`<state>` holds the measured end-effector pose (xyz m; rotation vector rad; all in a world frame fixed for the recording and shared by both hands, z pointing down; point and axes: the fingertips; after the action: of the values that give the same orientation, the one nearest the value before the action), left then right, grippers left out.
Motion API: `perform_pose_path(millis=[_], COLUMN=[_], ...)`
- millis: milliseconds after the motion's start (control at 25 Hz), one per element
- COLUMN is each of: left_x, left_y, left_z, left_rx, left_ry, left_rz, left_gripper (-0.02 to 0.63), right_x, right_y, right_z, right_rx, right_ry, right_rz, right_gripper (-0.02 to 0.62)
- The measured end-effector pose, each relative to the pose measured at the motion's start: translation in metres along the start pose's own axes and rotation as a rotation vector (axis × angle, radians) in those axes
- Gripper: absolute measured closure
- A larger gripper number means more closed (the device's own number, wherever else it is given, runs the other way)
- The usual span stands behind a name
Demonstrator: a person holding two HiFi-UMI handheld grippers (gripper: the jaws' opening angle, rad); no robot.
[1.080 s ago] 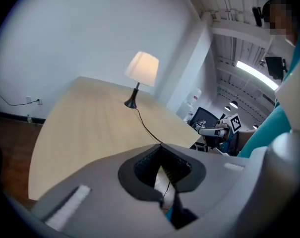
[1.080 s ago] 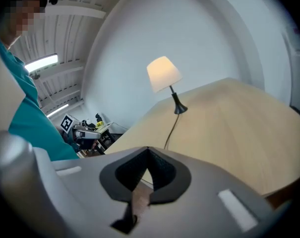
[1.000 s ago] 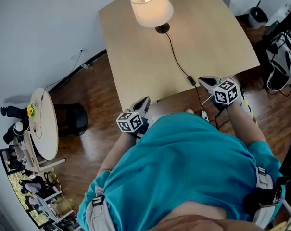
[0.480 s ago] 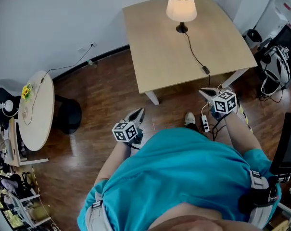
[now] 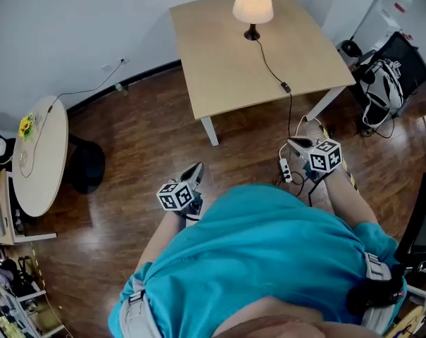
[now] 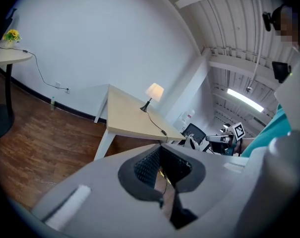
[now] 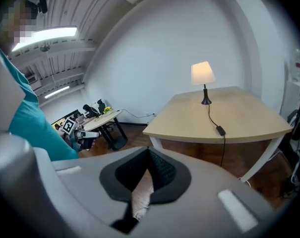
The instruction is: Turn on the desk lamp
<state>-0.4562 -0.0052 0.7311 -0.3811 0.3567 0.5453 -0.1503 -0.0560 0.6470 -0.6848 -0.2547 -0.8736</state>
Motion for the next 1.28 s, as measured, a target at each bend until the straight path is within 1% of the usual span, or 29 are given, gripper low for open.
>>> perform_pose_path(millis=[160,320,400,480,560,640,720,800,880,1040,1160,1280], left_x=[0.053,0.119,0.166,0.212,0.254,0.294,0.331,0.358,0.372,0.367,0.366,0.365], left_y=[-0.007,-0.026,-0.04,-0.055,-0.072,-0.087,-0.097,-0.093,-0.078,-0.036,0.009,0.07], left_z=[0.016,0.041,0.057,0.079,0.104,0.121,0.135,0.149,0.164,0.194,0.205,0.207], left_rx=[-0.019,-0.04,-0.034,-0.033,-0.046,-0.059,-0.079,-0.096,-0.092,-0.049,-0.009,0.028], left_ry=[-0.046,-0.097,-0.111,-0.107,-0.1,-0.103,-0.135,-0.198,-0.241,-0.223,-0.232,-0.257], left_rz=[0.044,0.049,0.056,0.052,0.037,0.03,0.038,0.049,0.039,-0.02,-0.029,0.008], left_gripper=[0.603,0.605,0.604,0.604,0.603,0.604,0.603,0.604,0.604,0.603,0.603,0.603], right_x=[-0.002,0.01,0.022,0.04,0.058,0.077,0.094,0.1,0.096,0.069,0.032,-0.023], right_y=[0.041,0.108,0.148,0.19,0.226,0.253,0.272,0.283,0.288,0.294,0.297,0.293], right_z=[0.011,0.037,0.059,0.083,0.106,0.125,0.136,0.146,0.162,0.19,0.216,0.235], right_rx=[0.038,0.084,0.098,0.102,0.089,0.063,0.054,0.062,0.067,0.087,0.078,0.08], right_ry=[0.027,0.058,0.064,0.053,0.055,0.083,0.08,0.065,0.081,0.116,0.146,0.142], right_rz=[-0.011,-0.041,-0.055,-0.069,-0.085,-0.101,-0.119,-0.145,-0.175,-0.216,-0.221,-0.19], right_gripper=[0.594,0.594,0.594,0.594,0.594,0.594,0.594,0.594,0.594,0.594,0.594,0.594])
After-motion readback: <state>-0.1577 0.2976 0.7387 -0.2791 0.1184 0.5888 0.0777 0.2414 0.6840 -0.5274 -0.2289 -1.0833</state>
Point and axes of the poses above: the fingertips, and each gripper's own axes: y backward along the fingers, x to its right, z out of its underside, and after that the axes turned 10 degrees about -y, right-handed
